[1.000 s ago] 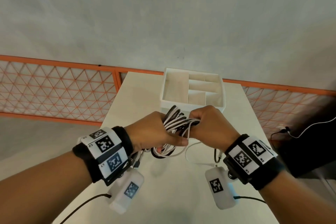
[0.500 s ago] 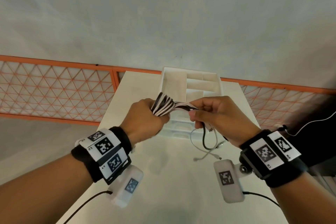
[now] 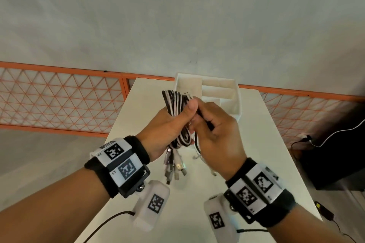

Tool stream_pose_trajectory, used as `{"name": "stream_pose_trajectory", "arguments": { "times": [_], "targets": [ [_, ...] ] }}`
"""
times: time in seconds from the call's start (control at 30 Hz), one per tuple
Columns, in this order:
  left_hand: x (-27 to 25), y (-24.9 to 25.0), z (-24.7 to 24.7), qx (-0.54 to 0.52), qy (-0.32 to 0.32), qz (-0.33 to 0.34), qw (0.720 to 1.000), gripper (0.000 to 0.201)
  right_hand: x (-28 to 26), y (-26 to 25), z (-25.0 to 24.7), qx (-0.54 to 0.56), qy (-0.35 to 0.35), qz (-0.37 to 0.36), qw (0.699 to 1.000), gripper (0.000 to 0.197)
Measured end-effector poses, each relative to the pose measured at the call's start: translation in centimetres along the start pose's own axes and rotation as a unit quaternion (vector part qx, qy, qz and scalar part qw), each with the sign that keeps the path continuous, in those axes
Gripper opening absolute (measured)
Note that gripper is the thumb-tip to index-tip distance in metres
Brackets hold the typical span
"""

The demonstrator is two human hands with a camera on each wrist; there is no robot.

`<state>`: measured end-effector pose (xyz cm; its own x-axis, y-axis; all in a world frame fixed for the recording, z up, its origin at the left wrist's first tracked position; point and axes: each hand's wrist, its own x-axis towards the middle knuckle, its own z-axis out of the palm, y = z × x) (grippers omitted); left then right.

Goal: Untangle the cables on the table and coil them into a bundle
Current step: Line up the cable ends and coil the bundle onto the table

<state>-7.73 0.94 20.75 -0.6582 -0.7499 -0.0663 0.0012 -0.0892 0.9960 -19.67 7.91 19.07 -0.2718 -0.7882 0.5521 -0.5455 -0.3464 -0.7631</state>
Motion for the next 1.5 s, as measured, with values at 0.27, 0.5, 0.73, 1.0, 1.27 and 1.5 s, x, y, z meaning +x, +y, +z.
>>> {"name": "stream_pose_trajectory", "arguments": {
  "times": [0.27, 0.5, 0.73, 1.0, 1.27, 1.5],
  "targets": [
    [0.1, 0.5, 0.1, -0.144, 0.07, 0.014, 0.987, 0.015, -1.4, 0.3, 0.5, -0.121, -0.118, -0.034, 0.985, 0.055],
    [0.8, 0.4, -0.9, -0.265, 0.09, 0.034, 0.959, 0.018, -1.0, 1.3, -1.5, 0.055, -0.152, 0.126, 0.979, 0.057],
    [1.3, 0.2, -2.3, -0.32, 0.064, 0.035, 0.945, 0.01, -1.7, 1.8, -2.7, 0.12, -0.192, 0.142, 0.964, 0.027],
    [0.8, 0.8, -3.5, -0.338, 0.008, 0.045, 0.94, 0.016, -2.9, 3.1, -4.2, 0.175, -0.253, 0.198, 0.931, 0.032],
    [0.9, 0.6, -3.9, -0.183, 0.052, 0.083, 0.978, 0.012, -0.7, 1.6, -3.7, 0.294, -0.255, 0.224, 0.893, 0.057],
    [1.5, 0.5, -2.7, -0.106, 0.161, 0.132, 0.972, 0.023, -0.3, 0.0, -1.8, 0.253, -0.182, 0.234, 0.921, 0.039]
  ]
}}
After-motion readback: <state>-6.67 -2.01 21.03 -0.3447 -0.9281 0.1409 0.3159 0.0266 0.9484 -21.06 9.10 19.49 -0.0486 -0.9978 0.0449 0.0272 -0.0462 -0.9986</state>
